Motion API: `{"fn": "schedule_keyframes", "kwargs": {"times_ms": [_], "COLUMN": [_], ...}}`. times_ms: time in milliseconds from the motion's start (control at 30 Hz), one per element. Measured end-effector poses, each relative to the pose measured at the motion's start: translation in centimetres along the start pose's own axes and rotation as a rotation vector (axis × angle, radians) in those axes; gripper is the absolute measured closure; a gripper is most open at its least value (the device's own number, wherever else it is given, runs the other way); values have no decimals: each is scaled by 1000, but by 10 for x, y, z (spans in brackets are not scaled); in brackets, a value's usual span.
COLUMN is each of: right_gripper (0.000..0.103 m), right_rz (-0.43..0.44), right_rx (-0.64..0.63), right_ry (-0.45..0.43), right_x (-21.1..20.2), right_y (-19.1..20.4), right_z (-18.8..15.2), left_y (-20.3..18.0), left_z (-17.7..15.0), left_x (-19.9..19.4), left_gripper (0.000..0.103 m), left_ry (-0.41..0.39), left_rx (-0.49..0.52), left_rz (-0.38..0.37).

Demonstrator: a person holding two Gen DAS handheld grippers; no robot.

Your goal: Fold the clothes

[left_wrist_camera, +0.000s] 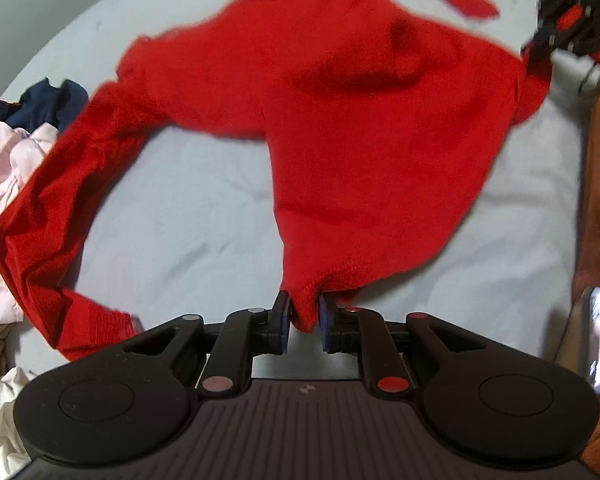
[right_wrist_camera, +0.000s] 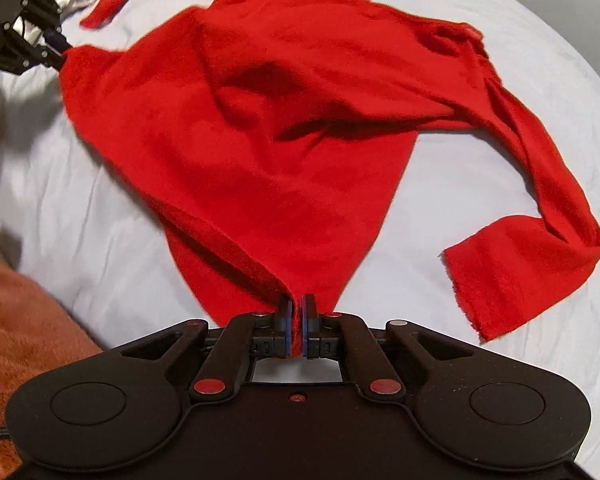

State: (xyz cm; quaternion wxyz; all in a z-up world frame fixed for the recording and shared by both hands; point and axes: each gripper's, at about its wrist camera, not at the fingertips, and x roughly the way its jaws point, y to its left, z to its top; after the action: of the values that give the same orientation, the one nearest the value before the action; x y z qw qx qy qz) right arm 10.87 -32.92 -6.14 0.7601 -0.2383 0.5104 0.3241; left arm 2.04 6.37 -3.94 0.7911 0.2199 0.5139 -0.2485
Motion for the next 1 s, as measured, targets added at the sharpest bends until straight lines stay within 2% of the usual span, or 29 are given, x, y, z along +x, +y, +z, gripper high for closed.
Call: {"fn": "schedule_keyframes", "kwargs": {"times_ms": [133,200,233,367,600,633,700,767,800,1000], "right_gripper": [100,100,100,100,100,100,100,100,101,102], "right_rz": [-1,-1,0,0,-12,-16,-24,-58,-70,-150], "right_rx": [-11,-13,-14,-13,-4,-3,-6,-2,5,60], "right_ry": [10,13,14,12,9,10,9,2,-2,-38], "right_x": [7,10,12,14,18,19,21,21,19,3], "right_y": [4,8,11,11,10,10,10,12,12,6], "right_z": [9,10,11,10,5,5,5,4,4,9], "left_y": [5,5,4,-5,-10,-9,-8,-4,-1,12], "left_z": [8,17,18,26,19,18,17,15,14,15], "left_x": [-8,-12,-11,3,27,28,30,28,25,9], "left_gripper": [80,70,69,69,69,70,84,90,96,101], "left_ry": [-73,-109,-111,-55,57,66,80,75,69,38], "left_rx": [-44,-79,-84,-64,-48,-52,-65,-83,-97,-176], "left_rz": [-42,-100,-108,-58,25,31,45,59,69,121]}}
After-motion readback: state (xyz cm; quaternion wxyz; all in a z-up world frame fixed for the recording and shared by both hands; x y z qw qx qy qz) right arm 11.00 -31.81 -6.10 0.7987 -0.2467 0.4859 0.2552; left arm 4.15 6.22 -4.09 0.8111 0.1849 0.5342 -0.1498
